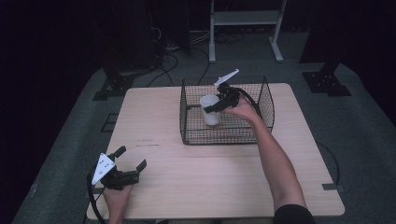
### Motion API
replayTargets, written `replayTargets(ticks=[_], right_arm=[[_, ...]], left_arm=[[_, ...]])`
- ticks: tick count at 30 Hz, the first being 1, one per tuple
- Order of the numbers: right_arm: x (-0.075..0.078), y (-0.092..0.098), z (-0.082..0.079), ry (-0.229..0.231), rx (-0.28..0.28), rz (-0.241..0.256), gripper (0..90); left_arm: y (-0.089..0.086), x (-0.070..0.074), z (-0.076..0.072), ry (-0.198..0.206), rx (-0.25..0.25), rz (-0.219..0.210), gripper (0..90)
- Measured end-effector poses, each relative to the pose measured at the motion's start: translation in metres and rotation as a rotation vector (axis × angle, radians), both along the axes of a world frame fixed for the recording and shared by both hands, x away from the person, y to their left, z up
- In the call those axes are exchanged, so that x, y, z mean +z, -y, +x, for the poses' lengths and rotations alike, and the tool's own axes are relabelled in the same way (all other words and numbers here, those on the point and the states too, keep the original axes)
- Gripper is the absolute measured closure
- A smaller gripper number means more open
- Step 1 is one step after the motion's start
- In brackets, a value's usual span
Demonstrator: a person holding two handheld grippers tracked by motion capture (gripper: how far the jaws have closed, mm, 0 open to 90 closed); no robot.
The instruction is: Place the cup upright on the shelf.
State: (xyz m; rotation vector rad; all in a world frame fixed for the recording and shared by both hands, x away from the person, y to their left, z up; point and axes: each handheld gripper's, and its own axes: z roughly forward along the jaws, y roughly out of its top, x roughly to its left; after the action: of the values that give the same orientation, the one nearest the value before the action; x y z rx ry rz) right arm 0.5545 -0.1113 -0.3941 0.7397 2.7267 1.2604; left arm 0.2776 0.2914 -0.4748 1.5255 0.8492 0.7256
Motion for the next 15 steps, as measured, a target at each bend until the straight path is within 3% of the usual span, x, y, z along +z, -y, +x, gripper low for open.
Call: replayTargets(ticks=[15], right_arm=[[-0.0087,0.0043,0.0015,-0.017,-0.013,-0.040,19.2]], left_arm=[[0.0002,0.0001,-0.0004,0.002,-0.003,0.003,0.0]])
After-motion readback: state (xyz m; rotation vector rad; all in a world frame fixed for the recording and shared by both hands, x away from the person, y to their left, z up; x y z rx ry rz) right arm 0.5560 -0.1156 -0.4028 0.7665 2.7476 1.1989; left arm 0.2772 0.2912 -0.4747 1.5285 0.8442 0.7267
